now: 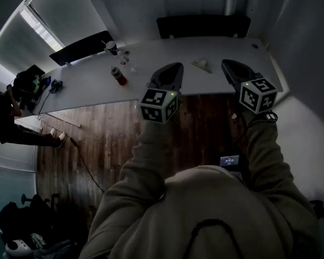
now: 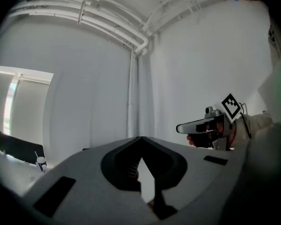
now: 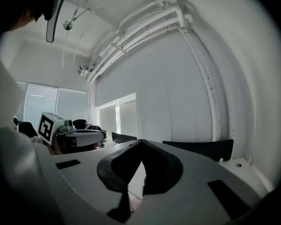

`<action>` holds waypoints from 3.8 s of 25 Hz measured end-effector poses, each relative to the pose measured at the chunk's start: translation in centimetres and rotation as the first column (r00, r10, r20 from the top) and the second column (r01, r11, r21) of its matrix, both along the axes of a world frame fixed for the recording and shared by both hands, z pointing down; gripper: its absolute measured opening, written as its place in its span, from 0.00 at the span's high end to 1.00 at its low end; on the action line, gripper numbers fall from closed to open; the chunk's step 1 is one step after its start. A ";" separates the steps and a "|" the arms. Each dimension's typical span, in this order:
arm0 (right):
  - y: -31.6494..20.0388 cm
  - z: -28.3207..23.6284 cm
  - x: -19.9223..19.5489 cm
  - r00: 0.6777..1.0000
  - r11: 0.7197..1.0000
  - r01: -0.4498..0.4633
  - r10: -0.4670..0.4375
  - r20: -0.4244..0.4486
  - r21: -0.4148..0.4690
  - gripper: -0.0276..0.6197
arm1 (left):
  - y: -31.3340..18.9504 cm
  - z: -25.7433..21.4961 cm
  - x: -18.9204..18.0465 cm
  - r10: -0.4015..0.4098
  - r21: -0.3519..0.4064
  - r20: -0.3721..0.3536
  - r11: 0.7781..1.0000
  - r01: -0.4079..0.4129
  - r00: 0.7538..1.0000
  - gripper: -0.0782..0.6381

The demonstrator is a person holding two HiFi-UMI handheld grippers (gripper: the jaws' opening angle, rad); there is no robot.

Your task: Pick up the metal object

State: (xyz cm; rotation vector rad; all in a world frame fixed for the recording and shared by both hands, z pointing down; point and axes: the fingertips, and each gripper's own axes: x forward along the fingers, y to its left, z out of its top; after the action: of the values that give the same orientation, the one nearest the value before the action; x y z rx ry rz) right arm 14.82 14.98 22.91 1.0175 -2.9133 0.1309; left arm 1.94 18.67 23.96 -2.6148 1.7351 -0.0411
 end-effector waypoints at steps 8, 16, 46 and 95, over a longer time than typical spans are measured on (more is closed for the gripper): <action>0.2 0.0 -0.2 1.000 0.999 0.031 -0.031 0.004 0.014 0.93 | 0.5 0.0 0.0 -0.013 0.006 0.000 1.000 0.013 1.000 0.88; -1.1 1.5 1.1 0.998 0.998 -0.060 0.060 -0.014 -0.019 0.93 | 1.1 -0.6 -2.2 -0.048 0.035 -0.090 0.998 0.051 0.995 0.88; -3.1 4.3 6.1 0.998 0.996 0.040 -0.037 0.049 -0.077 0.93 | -4.6 2.4 5.7 0.030 -0.032 -0.052 0.999 -0.032 0.998 0.88; -42.8 7.8 -9.4 0.994 0.980 -0.096 0.102 0.028 -0.172 0.93 | -47.2 8.9 -11.2 0.226 -0.111 -0.111 0.965 -0.238 0.968 0.88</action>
State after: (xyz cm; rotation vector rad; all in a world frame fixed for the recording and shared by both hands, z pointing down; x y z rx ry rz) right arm 5.40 -27.83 30.70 1.1421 -2.8225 0.3999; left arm -9.30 -28.53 32.88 -2.9395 1.4827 -0.0218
